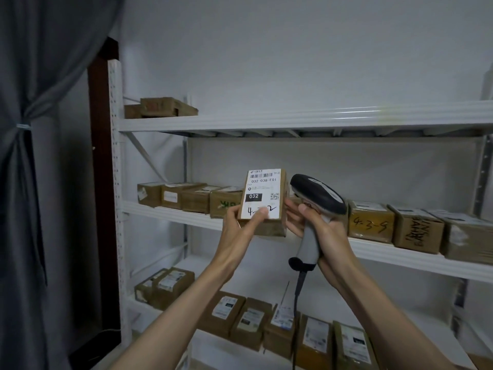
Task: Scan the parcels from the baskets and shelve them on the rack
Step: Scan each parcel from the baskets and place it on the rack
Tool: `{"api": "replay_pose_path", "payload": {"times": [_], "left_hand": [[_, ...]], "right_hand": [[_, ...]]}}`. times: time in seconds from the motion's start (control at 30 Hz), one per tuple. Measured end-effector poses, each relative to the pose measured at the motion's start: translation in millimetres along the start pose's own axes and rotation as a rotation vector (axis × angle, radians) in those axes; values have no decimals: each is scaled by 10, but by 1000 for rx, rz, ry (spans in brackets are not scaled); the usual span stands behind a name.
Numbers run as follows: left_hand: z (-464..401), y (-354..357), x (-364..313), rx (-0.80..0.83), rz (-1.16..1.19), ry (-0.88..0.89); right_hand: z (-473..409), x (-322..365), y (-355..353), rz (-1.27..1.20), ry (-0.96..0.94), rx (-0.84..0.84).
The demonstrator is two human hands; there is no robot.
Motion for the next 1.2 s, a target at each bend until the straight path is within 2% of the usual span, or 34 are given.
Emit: {"api": "replay_pose_path", "payload": {"times": [0.1,0.47,0.67,0.87,1.2], "left_hand": [[-39,-51,-113,-74,-80,75],[-258,-83,-283,-268,-89,336],[-675,-205,-544,-308,-101,458],[-1484,-543,-1086,-437,-168,492],[-2632,-758,-1532,-508,-237,468]], "right_hand": [[-37,11,128,4,2,27],[-207,11,335,-54,-14,51],[-375,51,460,83,-96,102],[-642,-104,531,185,-123,91],[-1134,-382,828,361,-44,169]]}}
Point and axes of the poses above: each hand's wrist, its own z-axis away from the middle knuckle, its own y-axis out of the palm, x = y × z, the point moved 5 cm from there along -z, towards the middle knuckle, and after that the axes turned 13 degrees about -x, right-handed, at the moved point
